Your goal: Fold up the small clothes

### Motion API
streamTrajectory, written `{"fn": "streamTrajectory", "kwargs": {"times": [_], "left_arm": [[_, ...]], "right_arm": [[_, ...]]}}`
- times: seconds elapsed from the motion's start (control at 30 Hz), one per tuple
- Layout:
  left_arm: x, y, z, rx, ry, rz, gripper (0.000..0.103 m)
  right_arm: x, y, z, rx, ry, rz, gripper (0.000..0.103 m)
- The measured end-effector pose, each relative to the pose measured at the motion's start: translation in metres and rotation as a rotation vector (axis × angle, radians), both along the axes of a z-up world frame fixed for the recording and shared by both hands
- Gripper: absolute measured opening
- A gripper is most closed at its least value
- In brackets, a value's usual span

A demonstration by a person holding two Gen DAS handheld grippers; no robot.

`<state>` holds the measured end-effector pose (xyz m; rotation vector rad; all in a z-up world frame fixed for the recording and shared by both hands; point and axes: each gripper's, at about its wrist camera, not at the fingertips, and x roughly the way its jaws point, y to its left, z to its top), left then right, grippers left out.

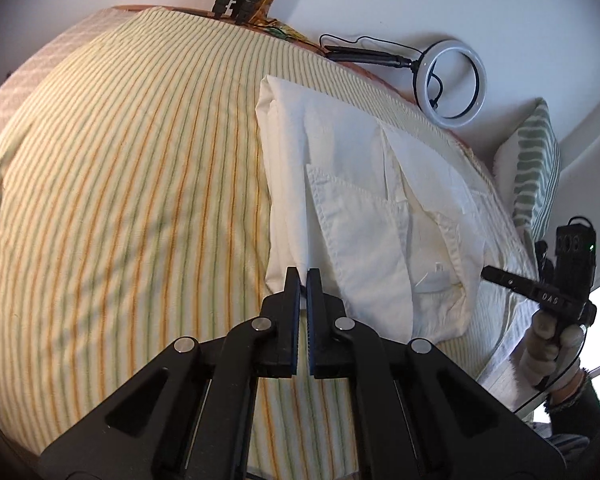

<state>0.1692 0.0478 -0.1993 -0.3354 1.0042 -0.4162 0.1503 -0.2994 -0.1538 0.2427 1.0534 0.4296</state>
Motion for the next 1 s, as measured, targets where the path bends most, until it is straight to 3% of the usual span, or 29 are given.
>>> {"fn": "streamTrajectory", "kwargs": {"times": [0.1, 0.27, 0.4, 0.53, 0.67, 0.73, 0.8, 0.87, 1.0], "left_arm": [[-0.008, 0.006, 0.011, 0.026, -0.026, -0.002, 0.0], [-0.01, 0.011, 0.044, 0.03, -0.117, 0.016, 0.0], [0.008, -0.009, 0.057, 0.081, -0.18, -0.013, 0.0], [0.034, -0.032, 0.039, 0.118, -0.149, -0.044, 0.0], [0.049, -0.036, 0.001, 0.208, -0.078, -0.055, 0.0], [0.05, -0.026, -0.008, 0.155, -0.06, -0.036, 0.0], [0.048, -0.021, -0.007, 0.151, -0.057, -0.038, 0.0], [0.045, -0.017, 0.0, 0.148, -0.066, -0.041, 0.0], [0.047, -0.006, 0.026, 0.093, -0.115, 0.003, 0.0]], "right_arm": [[-0.003, -0.005, 0.012, -0.041, -0.014, 0.026, 0.007], [-0.006, -0.011, 0.047, -0.049, -0.163, 0.014, 0.007], [0.013, 0.003, 0.047, -0.015, -0.194, 0.038, 0.007], [0.03, 0.018, 0.027, -0.084, -0.189, 0.05, 0.007], [0.039, 0.017, -0.01, -0.151, -0.116, 0.036, 0.007], [0.036, 0.012, -0.021, -0.136, -0.09, 0.034, 0.008], [0.033, 0.007, -0.017, -0.139, -0.081, 0.045, 0.008], [0.032, 0.002, -0.007, -0.151, -0.082, 0.047, 0.008], [0.033, -0.003, 0.029, -0.088, -0.171, 0.044, 0.011]]}}
